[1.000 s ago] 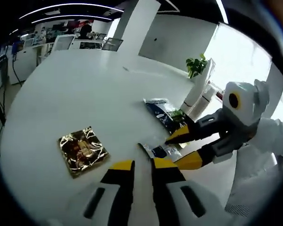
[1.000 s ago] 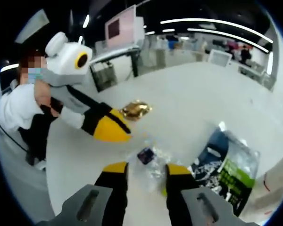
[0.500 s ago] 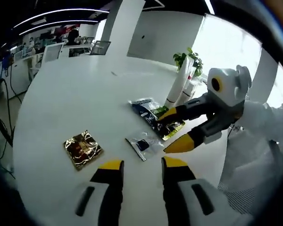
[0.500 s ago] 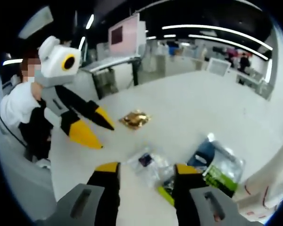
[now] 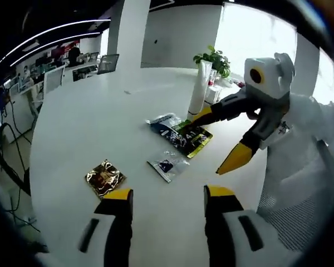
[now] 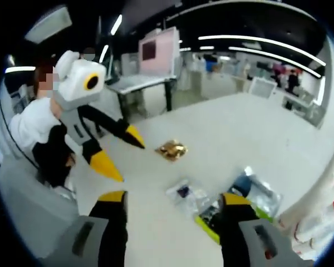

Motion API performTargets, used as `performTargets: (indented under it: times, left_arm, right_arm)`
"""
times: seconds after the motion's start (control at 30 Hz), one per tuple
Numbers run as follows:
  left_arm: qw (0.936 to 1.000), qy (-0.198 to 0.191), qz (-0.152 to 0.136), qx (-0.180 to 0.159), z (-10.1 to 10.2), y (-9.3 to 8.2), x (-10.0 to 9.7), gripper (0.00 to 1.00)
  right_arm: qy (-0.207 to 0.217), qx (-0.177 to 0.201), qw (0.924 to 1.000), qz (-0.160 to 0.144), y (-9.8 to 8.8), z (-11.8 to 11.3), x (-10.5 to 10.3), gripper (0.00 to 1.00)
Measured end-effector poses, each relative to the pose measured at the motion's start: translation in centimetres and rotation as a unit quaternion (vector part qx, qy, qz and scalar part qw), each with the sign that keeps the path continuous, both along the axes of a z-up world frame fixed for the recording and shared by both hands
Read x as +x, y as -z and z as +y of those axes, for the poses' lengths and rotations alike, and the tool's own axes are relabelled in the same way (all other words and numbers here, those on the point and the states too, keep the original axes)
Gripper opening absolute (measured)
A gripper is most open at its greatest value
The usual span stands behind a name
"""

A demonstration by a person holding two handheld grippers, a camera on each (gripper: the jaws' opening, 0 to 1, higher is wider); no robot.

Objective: Arrange the skincare products in the storage area until every visible bottle or jar stands upright without overlapping.

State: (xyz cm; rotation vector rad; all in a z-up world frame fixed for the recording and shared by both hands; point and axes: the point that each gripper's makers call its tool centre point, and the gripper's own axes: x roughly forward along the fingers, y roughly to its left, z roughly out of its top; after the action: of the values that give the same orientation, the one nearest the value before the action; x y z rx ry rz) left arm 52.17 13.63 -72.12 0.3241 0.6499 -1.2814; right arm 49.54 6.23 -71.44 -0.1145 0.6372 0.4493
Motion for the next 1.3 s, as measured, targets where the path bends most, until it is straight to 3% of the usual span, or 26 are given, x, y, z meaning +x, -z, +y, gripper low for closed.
performTargets:
  times: [0.23,0.3,0.37,0.53,0.67,0.8,1.3]
  left_arm:
    - [0.9997,0.009,-0.02,0.007,0.5,-0.9,0.1,0.56]
    - [0.998,0.019,-0.046,0.038,1.1,-0.7,0.3,0.59]
    - [0.9973,0.017,-0.057,0.044,1.2,-0.8,0.3,0.62]
    - [0.9977,0.024,-0.056,0.03,1.0,-1.5,0.0,0.67]
    - [0.9953,0.028,-0.072,0.058,1.7,-1.0,0.1,0.72]
    - [0.9967,0.026,-0.06,0.049,2.0,-1.3,-0.4,0.75]
    - [0.9962,0.03,-0.068,0.045,2.5,-2.2,-1.3,0.85]
  right_arm:
    - [0.007,-0.004,1.0,-0.003,-0.9,-0.5,-1.1,0.77]
    - [0.01,-0.008,0.9999,-0.002,-1.1,-0.7,-1.4,0.8]
    - [0.013,-0.01,0.9999,-0.003,-1.4,-0.9,-1.7,0.83]
    - [0.024,-0.013,0.9996,-0.011,-2.3,-1.4,-2.4,0.87]
    - [0.031,-0.016,0.9993,-0.016,-2.9,-1.8,-3.1,0.91]
    - [0.042,-0.024,0.9986,-0.021,-3.4,-2.5,-3.8,0.93]
    - [0.093,-0.032,0.9946,-0.031,-4.8,-5.2,-6.4,0.99]
